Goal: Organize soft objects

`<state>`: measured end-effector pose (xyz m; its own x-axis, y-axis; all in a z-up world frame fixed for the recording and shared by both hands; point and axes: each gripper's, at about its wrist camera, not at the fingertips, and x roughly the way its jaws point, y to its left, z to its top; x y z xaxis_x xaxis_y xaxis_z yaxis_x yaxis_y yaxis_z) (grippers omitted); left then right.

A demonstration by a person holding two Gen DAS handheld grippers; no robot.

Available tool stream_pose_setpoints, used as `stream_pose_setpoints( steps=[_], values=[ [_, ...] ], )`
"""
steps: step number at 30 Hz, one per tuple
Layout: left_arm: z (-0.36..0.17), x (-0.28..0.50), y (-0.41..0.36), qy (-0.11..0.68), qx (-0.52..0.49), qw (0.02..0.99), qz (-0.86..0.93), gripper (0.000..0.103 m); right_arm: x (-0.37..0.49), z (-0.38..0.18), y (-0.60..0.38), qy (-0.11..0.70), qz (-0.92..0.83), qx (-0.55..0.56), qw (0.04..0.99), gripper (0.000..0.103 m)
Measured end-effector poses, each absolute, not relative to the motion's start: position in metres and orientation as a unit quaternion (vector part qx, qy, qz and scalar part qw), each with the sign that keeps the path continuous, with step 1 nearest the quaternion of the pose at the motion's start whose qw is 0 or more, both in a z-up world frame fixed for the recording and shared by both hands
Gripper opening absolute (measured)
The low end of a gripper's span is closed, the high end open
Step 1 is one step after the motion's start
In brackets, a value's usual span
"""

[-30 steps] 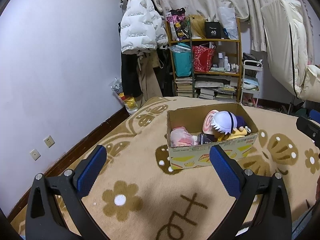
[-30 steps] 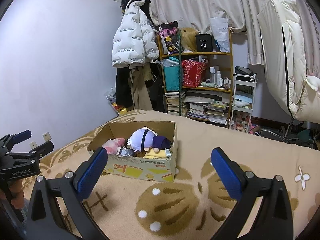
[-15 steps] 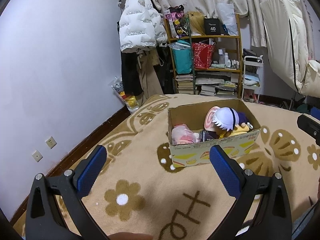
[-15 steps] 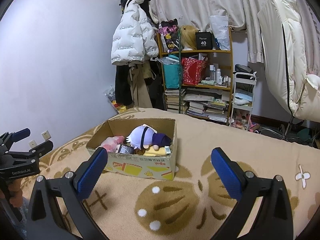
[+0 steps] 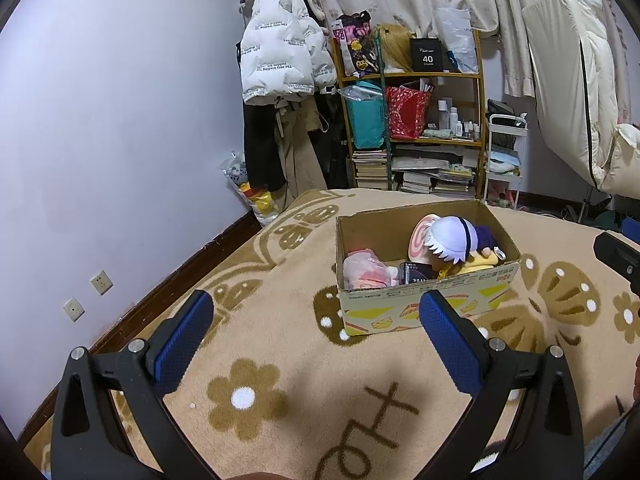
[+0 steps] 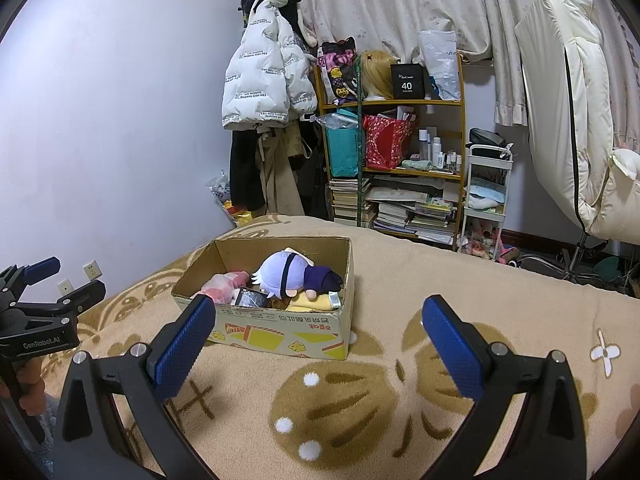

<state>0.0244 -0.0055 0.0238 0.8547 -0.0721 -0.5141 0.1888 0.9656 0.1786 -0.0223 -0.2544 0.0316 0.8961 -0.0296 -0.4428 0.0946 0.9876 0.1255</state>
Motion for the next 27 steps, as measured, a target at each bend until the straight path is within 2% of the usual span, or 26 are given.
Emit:
stream_pose_setpoints(
  steps=[27],
  values=[
    [0.0244, 0.0220, -0.0095, 0.263, 0.106, 0.956, -0.068, 0.102, -0.0222, 0.0330, -0.2567, 0.227, -0.031, 0.070, 0.971, 0.103]
  ],
)
